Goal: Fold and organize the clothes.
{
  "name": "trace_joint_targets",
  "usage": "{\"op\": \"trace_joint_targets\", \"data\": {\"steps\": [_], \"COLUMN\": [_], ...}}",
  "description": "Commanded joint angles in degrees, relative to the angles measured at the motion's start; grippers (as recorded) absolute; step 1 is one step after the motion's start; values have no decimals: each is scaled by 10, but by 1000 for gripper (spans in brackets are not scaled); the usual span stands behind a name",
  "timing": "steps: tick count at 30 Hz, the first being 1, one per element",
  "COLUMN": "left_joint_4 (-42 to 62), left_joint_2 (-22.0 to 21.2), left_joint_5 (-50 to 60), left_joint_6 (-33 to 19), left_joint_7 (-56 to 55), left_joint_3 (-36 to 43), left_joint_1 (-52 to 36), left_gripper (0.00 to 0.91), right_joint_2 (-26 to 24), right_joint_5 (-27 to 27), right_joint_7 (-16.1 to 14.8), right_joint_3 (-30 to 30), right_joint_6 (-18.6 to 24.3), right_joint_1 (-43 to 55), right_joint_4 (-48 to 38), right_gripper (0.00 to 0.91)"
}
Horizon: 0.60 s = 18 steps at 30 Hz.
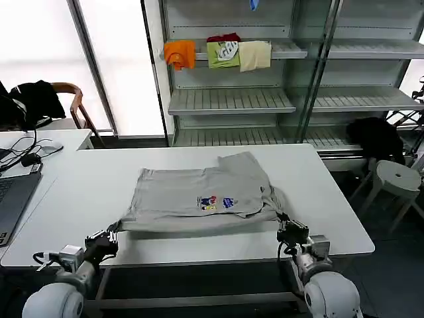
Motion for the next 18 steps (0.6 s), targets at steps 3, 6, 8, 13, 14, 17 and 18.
{"op": "trace_joint_targets", "data": {"steps": [3, 6, 8, 13, 14, 17, 18], "left_joint_4": [-109, -114, -114, -109, -107, -108, -109], "left_joint_2": [15, 10, 4, -11, -11, -10, -10], "left_joint_5": [-36, -35, -35, -29, -28, -28, -28], "left_joint_6": [5, 5, 5, 5, 5, 5, 5], "left_joint_7": [-1, -4, -11, -26, -29, -34, -35], "left_joint_3": [-61, -61, -53, -38, -39, -46, -48], "left_joint_1": [134, 146, 148, 135, 132, 118, 111], "left_gripper": [0, 10, 907, 907, 907, 907, 907], "right_joint_2": [-17, -18, -17, -3, -3, 0, 1], "right_joint_5": [-21, -47, -61, -88, -87, -89, -89], "right_joint_7": [-7, -17, -19, -8, -4, 9, 13], "right_joint_3": [2, 3, 1, 1, 2, 6, 6], "right_joint_6": [0, 0, 1, 1, 1, 2, 2], "right_joint_1": [-108, -121, -122, -113, -112, -104, -100], "right_joint_4": [84, 86, 81, 72, 75, 84, 86], "right_gripper": [0, 907, 907, 907, 907, 907, 907]}}
